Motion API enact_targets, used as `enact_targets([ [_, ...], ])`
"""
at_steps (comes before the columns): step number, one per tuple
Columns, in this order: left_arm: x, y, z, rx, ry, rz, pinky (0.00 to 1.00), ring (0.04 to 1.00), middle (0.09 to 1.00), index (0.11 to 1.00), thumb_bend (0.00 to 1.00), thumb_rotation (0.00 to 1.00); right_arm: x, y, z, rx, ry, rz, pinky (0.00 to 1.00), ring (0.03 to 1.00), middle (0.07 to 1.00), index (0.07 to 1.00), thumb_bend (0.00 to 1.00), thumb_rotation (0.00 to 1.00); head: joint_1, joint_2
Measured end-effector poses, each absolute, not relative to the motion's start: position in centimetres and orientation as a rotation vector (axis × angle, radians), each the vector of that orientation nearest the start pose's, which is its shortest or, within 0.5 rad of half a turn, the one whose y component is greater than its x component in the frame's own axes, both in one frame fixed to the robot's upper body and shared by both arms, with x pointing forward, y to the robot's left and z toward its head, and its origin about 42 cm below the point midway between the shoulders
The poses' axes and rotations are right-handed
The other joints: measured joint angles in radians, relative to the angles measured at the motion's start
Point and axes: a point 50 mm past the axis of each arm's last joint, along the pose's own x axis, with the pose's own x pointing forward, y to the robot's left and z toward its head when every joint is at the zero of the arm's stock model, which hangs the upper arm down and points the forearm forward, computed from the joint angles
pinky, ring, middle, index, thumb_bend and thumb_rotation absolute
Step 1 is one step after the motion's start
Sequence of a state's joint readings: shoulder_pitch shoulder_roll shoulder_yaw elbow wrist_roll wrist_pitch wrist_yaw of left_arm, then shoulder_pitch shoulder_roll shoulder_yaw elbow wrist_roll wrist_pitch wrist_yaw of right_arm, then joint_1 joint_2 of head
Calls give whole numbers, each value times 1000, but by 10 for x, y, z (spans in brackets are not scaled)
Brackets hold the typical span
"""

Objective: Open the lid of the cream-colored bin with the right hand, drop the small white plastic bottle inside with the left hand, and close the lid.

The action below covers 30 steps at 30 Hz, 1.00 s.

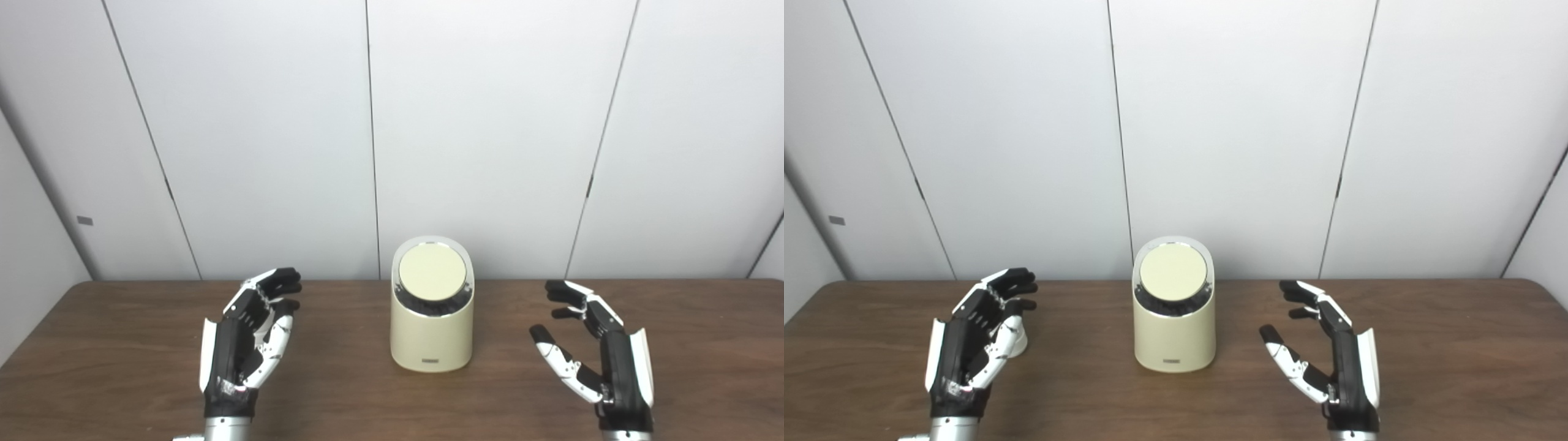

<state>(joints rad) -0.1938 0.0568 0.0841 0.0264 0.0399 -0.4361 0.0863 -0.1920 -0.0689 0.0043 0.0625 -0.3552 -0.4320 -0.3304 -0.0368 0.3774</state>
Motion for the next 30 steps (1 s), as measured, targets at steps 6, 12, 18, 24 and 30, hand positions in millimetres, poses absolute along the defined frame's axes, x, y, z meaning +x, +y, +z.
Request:
enact_targets([
  [6, 333, 239, 176, 70, -601, 104, 601, 698, 728, 719, 265, 352, 333, -220, 168, -291, -613, -202, 580, 698, 717, 693, 288, 374, -3, -2],
  [12, 333, 239, 176, 65, -601, 102, 600, 694, 723, 713, 265, 343, 333, -220, 167, -291, -610, -201, 577, 695, 715, 693, 293, 394, -5, 0],
  [18, 333, 239, 176, 68, -601, 103, 600, 694, 721, 712, 260, 333, 333, -222, 168, -290, -609, -210, 589, 694, 719, 701, 311, 384, 5, 2],
  [24, 334, 238, 175, 70, -598, 101, 598, 696, 724, 714, 257, 327, 337, -225, 171, -257, -605, -202, 644, 743, 767, 741, 348, 443, 2, 0],
  [30, 334, 237, 174, 77, -593, 98, 594, 693, 721, 713, 248, 330, 348, -224, 189, -290, -606, -117, 903, 965, 973, 958, 621, 868, -2, -2],
])
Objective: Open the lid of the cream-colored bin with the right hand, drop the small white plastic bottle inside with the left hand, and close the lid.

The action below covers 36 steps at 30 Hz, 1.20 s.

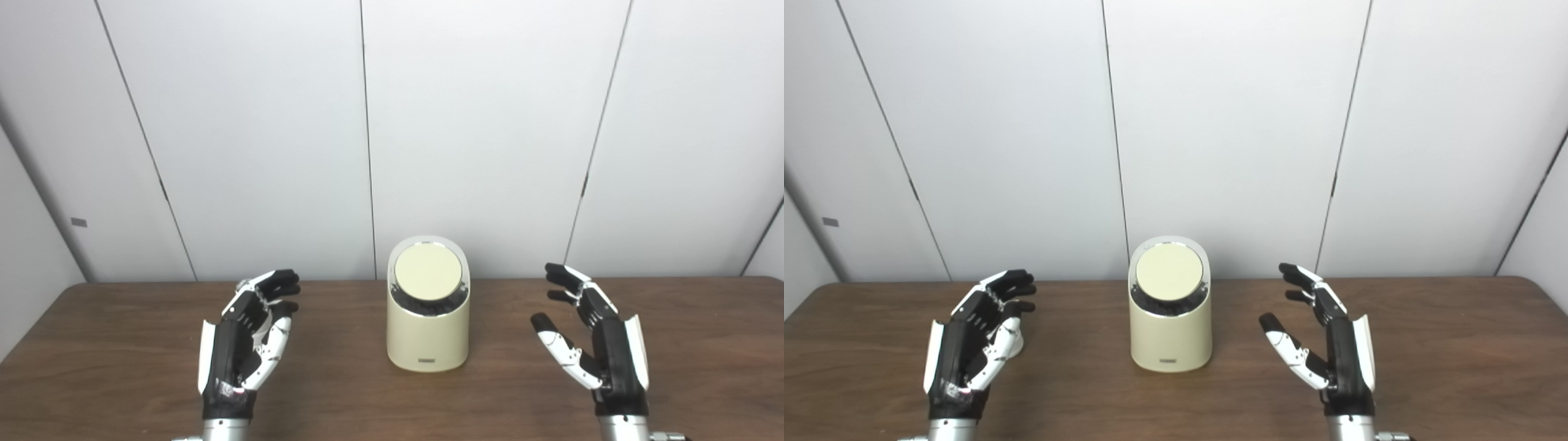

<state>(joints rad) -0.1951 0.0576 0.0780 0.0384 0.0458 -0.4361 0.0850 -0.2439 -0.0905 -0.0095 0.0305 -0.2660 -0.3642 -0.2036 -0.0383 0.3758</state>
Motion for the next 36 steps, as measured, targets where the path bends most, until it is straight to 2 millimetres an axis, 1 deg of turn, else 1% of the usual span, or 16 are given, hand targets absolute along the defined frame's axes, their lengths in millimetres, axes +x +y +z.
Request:
enact_targets([
  [1, 334, 237, 173, 78, -590, 100, 592, 691, 719, 711, 247, 324, 352, -223, 198, -310, -605, -104, 941, 982, 986, 979, 676, 917, 2, 0],
  [3, 335, 237, 172, 80, -587, 102, 588, 685, 715, 708, 250, 319, 358, -218, 217, -353, -609, -82, 983, 997, 998, 991, 767, 973, 0, -2],
  [5, 335, 237, 172, 87, -584, 105, 586, 682, 711, 707, 255, 319, 364, -211, 240, -419, -609, -69, 996, 1000, 1000, 992, 822, 987, 2, -3],
  [6, 336, 236, 171, 94, -583, 109, 584, 680, 710, 707, 254, 319, 368, -206, 251, -438, -621, -61, 986, 990, 1000, 997, 840, 978, 2, -3],
  [8, 337, 235, 171, 98, -583, 108, 586, 681, 710, 708, 254, 320, 373, -199, 268, -462, -628, -52, 950, 987, 1000, 1000, 849, 911, 2, -3],
  [10, 338, 235, 172, 98, -586, 107, 590, 683, 712, 709, 254, 320, 379, -191, 278, -481, -605, -44, 925, 991, 1000, 1000, 851, 837, 6, -3],
  [11, 339, 234, 173, 97, -588, 106, 587, 681, 710, 708, 251, 320, 380, -188, 280, -481, -597, -44, 850, 976, 1000, 1000, 868, 779, 6, -3],
  [12, 339, 234, 174, 97, -590, 106, 587, 681, 710, 708, 251, 320, 382, -185, 282, -482, -584, -41, 840, 974, 1000, 1000, 870, 772, 6, -3],
  [14, 340, 234, 174, 99, -590, 106, 582, 679, 710, 709, 253, 320, 385, -179, 286, -495, -563, -41, 727, 935, 1000, 1000, 902, 693, 9, -2],
  [15, 340, 233, 174, 99, -590, 104, 581, 679, 711, 709, 253, 318, 387, -176, 289, -505, -556, -46, 710, 930, 1000, 1000, 909, 677, 9, -2],
  [17, 340, 233, 174, 99, -591, 102, 577, 675, 707, 706, 250, 313, 391, -171, 295, -537, -549, -51, 838, 986, 1000, 1000, 912, 629, 11, -2],
  [19, 340, 233, 174, 99, -591, 102, 579, 676, 708, 706, 252, 308, 396, -164, 301, -569, -545, -46, 934, 997, 1000, 1000, 913, 590, 12, 2],
  [21, 340, 232, 174, 99, -591, 102, 580, 677, 710, 706, 250, 303, 404, -160, 303, -592, -525, -41, 986, 1000, 1000, 1000, 929, 549, 12, 3],
  [27, 339, 232, 174, 101, -592, 106, 576, 674, 707, 703, 258, 310, 420, -149, 295, -710, -461, -57, 1000, 1000, 1000, 1000, 982, 455, 15, 8],
  [32, 339, 231, 175, 98, -594, 105, 577, 677, 709, 704, 261, 306, 433, -143, 298, -795, -428, -76, 995, 1000, 1000, 1000, 999, 348, 20, 12],
  [36, 339, 230, 176, 95, -598, 103, 577, 677, 711, 704, 254, 301, 440, -141, 300, -822, -424, -75, 982, 1000, 1000, 1000, 999, 270, 23, 14],
])
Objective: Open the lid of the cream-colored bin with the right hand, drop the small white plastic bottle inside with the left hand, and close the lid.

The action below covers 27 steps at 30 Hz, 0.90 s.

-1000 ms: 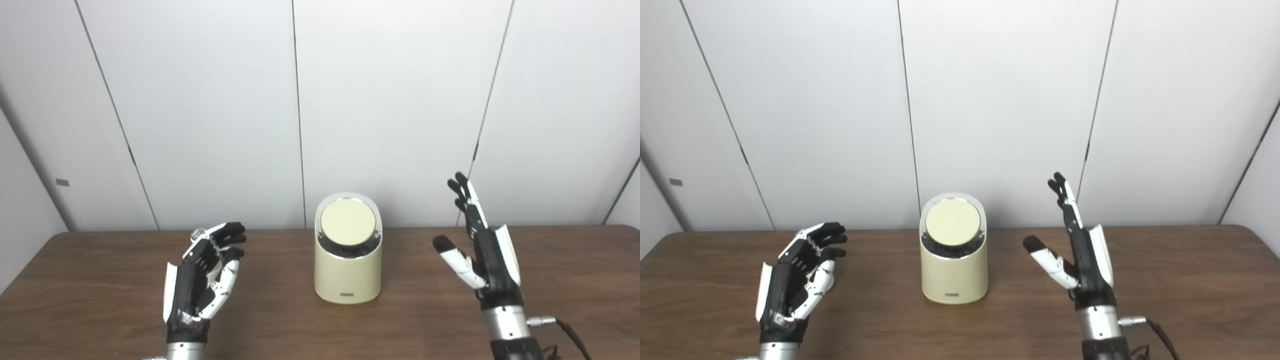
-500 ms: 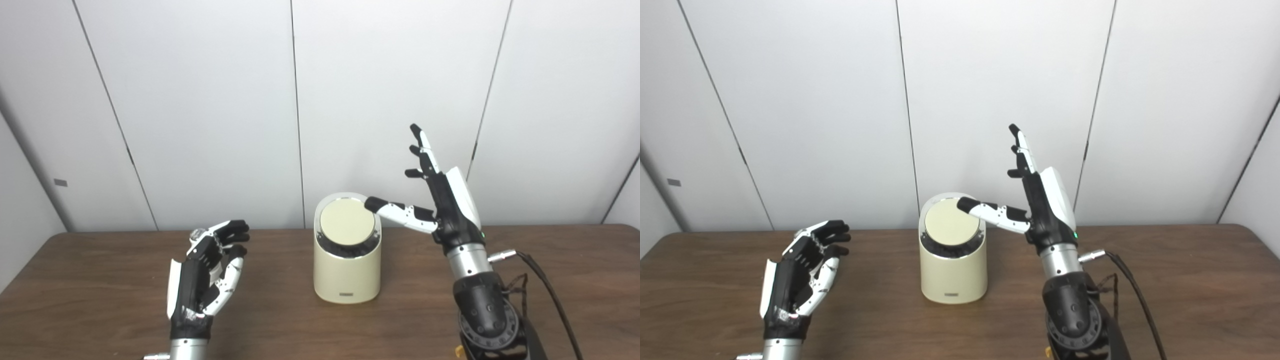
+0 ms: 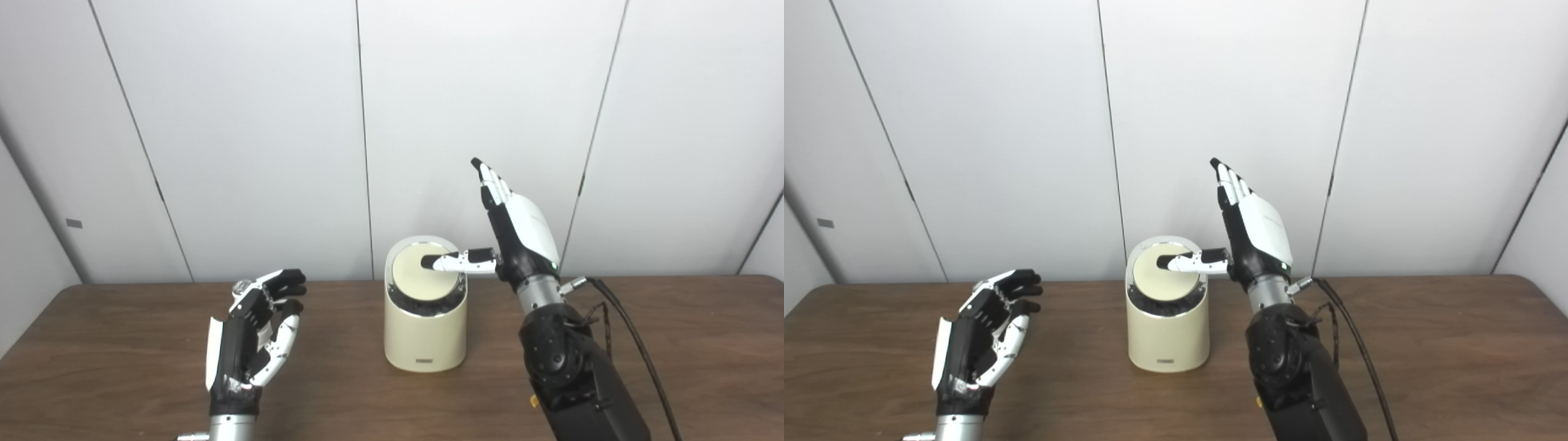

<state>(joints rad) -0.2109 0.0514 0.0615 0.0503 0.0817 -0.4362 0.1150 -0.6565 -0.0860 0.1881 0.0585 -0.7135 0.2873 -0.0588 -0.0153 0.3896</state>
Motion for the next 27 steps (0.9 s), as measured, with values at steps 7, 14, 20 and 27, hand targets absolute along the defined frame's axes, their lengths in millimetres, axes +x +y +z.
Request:
enact_targets([
  [7, 338, 227, 179, 93, -613, 107, 573, 675, 711, 703, 252, 299, 448, -142, 286, -866, -372, -75, 968, 1000, 1000, 1000, 987, 199, 9, 2],
  [14, 339, 226, 180, 91, -616, 110, 570, 674, 712, 704, 249, 312, 452, -145, 280, -915, -344, -84, 984, 1000, 1000, 1000, 995, 174, 9, 2],
  [20, 339, 226, 181, 90, -618, 112, 567, 673, 712, 705, 246, 309, 454, -145, 283, -966, -319, -69, 1000, 1000, 1000, 1000, 1000, 191, 11, 3],
  [27, 339, 226, 183, 99, -626, 122, 562, 666, 703, 699, 241, 296, 453, -141, 284, -1053, -339, -93, 966, 1000, 1000, 1000, 1000, 138, 12, 12],
])
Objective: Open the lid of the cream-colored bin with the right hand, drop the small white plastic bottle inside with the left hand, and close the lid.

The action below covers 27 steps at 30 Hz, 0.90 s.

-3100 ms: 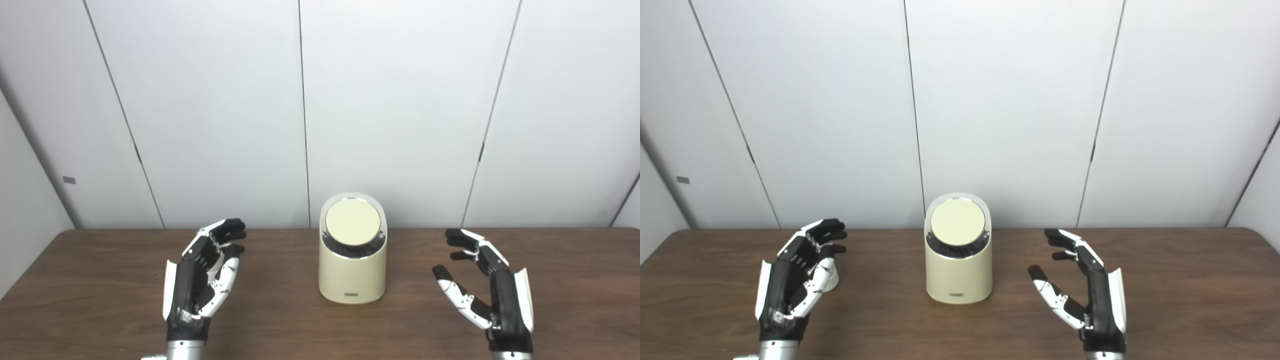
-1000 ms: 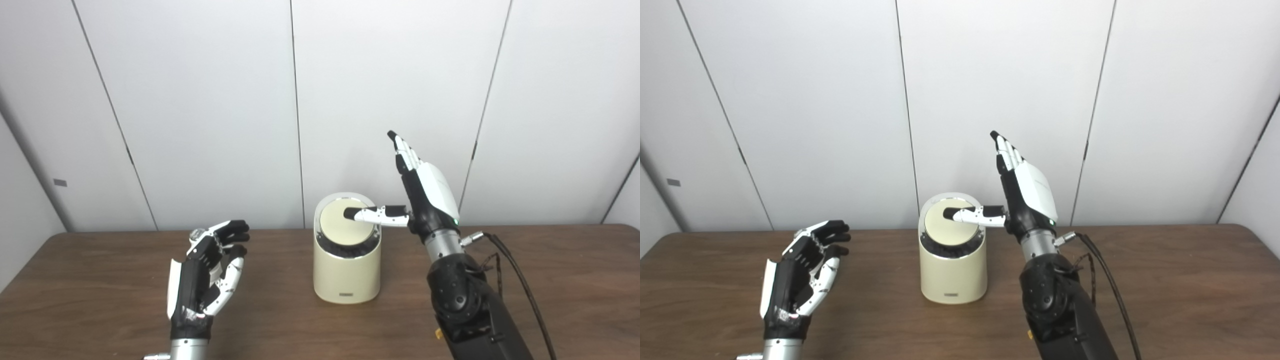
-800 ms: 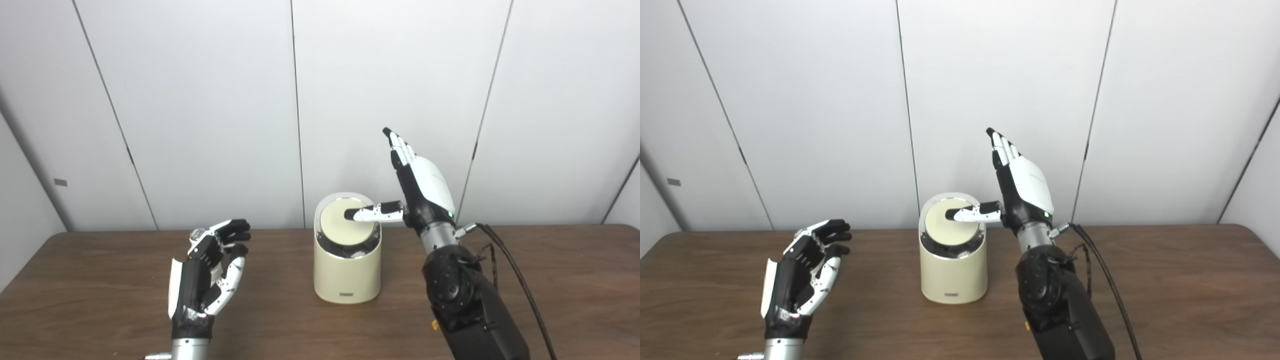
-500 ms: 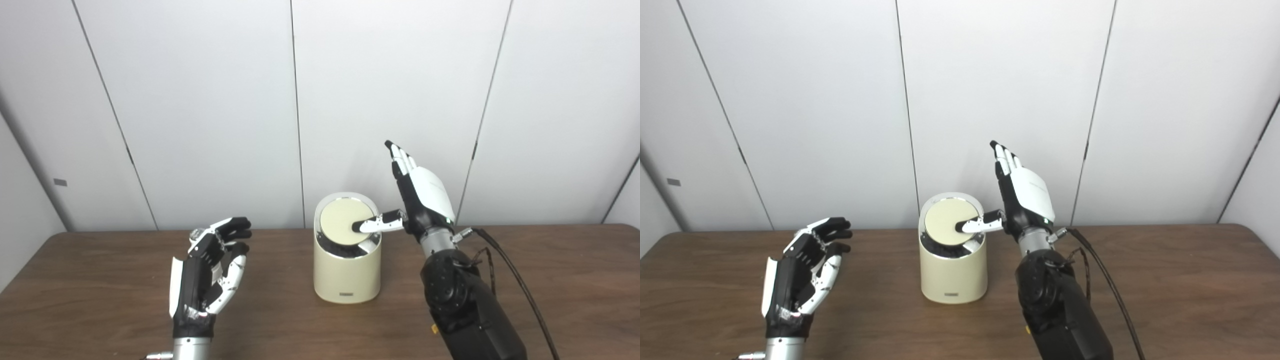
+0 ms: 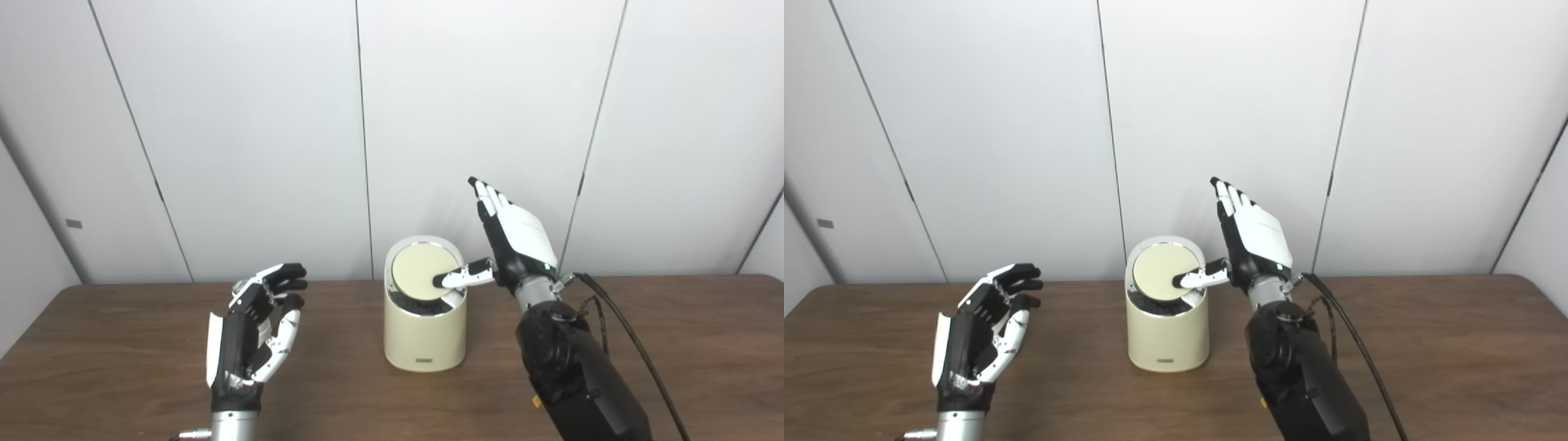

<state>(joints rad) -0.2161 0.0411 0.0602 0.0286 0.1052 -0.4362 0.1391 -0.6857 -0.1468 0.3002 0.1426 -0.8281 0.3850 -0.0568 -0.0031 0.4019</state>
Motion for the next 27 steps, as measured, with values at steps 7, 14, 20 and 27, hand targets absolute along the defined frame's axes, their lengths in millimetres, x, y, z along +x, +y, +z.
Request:
enact_targets([
  [7, 338, 226, 184, 99, -631, 127, 562, 669, 706, 701, 248, 317, 445, -127, 283, -1295, -496, -180, 999, 1000, 1000, 1000, 979, 166, 2, 2],
  [14, 338, 226, 184, 99, -632, 127, 562, 670, 708, 701, 253, 335, 438, -131, 271, -1301, -532, -227, 1000, 1000, 1000, 1000, 975, 196, 2, 3],
  [20, 338, 226, 184, 98, -632, 127, 564, 672, 710, 702, 253, 337, 439, -151, 261, -1050, -464, -151, 1000, 1000, 1000, 1000, 908, 291, 2, 2],
  [27, 338, 226, 184, 102, -632, 127, 565, 671, 708, 701, 259, 331, 436, -179, 239, -756, -309, -65, 983, 1000, 1000, 1000, 933, 887, 2, 0],
])
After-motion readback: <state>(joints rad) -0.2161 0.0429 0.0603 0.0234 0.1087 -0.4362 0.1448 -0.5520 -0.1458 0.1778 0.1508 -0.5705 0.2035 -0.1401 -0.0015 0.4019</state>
